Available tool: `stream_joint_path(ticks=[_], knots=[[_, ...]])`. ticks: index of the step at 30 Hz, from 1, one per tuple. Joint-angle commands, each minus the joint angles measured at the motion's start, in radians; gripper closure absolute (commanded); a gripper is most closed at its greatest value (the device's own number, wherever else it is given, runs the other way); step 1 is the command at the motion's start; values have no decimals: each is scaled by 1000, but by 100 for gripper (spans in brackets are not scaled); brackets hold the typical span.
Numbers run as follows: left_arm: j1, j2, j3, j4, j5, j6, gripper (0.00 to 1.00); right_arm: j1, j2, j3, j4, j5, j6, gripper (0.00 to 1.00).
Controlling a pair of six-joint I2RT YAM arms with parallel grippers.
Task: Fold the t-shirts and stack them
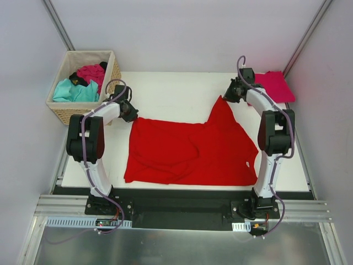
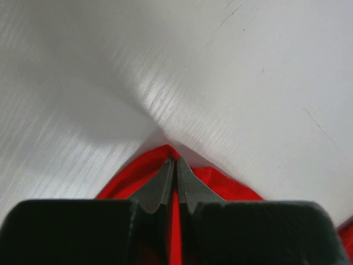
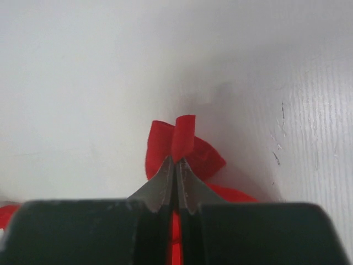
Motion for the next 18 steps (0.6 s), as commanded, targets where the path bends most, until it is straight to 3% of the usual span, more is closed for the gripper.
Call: stream_joint_path(ticks=[1,11,18], knots=[[6,-112,-43,2,20,12,100,34,-199,-46,-3,63,-66,99],[-8,-411,-269,2,26,-22,100,104,-561,-328,-20,140,-74,99],[-40,-664,-486,2,3,-22,100,181,-876,-539,-127,351,-48,99]])
